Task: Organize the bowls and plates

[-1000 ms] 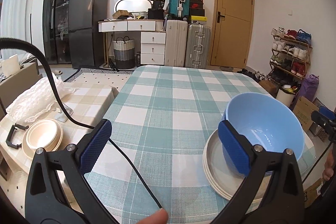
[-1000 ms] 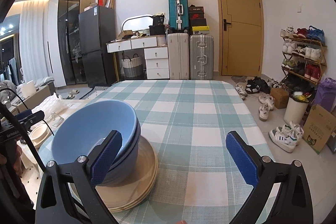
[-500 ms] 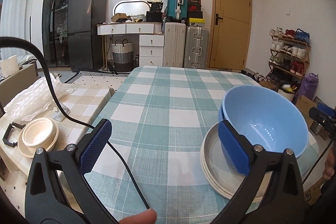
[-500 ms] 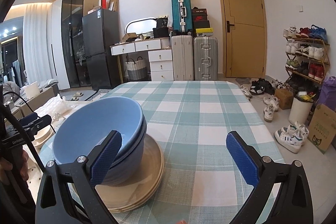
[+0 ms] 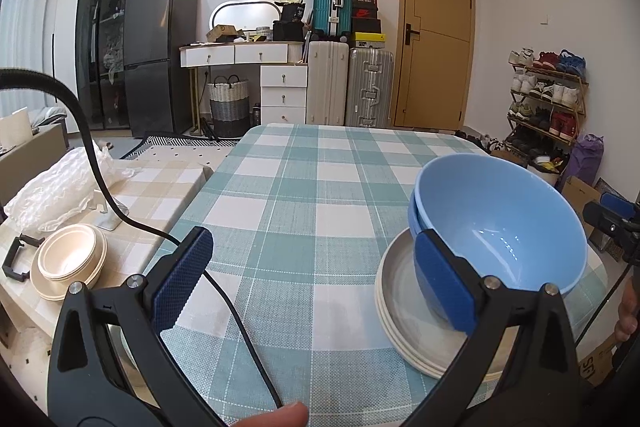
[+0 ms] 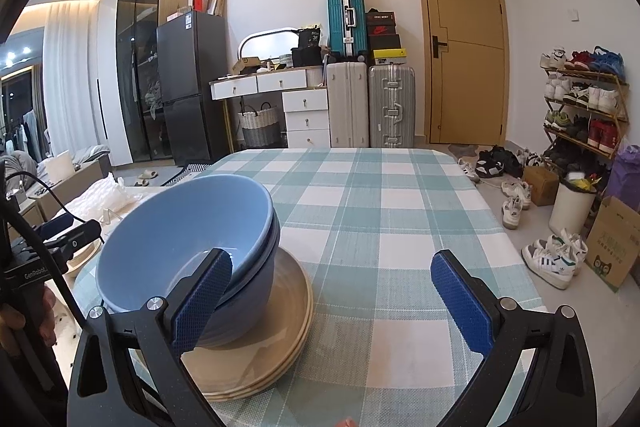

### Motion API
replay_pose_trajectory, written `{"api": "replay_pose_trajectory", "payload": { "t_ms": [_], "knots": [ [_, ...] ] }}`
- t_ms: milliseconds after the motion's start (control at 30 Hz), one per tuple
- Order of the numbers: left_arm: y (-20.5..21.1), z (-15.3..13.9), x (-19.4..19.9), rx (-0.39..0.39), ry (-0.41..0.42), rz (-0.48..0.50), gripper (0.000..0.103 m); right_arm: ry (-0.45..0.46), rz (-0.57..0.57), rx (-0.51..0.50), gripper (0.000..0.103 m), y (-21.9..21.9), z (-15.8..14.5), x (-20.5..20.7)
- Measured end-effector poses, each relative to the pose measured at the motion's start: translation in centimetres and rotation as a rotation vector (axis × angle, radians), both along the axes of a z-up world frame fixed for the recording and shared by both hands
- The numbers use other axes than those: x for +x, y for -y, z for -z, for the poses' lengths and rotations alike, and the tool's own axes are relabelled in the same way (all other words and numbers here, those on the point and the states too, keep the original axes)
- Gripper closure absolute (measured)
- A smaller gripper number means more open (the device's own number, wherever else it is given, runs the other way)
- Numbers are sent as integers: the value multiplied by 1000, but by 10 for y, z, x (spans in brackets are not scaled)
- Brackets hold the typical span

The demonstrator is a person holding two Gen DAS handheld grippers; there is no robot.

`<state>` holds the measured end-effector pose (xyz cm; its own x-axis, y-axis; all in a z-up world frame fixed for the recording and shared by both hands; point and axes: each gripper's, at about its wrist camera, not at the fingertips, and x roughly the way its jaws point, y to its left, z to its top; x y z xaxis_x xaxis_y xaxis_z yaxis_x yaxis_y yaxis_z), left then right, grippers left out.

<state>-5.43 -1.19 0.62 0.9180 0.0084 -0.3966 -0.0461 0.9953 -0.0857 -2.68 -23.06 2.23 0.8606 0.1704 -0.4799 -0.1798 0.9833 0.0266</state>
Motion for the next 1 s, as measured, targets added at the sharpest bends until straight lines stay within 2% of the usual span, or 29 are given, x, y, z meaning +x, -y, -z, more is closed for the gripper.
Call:
{"api": "replay_pose_trajectory", "payload": {
  "t_ms": [1000],
  "knots": [
    [6,4,-2,3,-3,21,2,-13,-9,-14,1,-2,2,0]
  ]
}}
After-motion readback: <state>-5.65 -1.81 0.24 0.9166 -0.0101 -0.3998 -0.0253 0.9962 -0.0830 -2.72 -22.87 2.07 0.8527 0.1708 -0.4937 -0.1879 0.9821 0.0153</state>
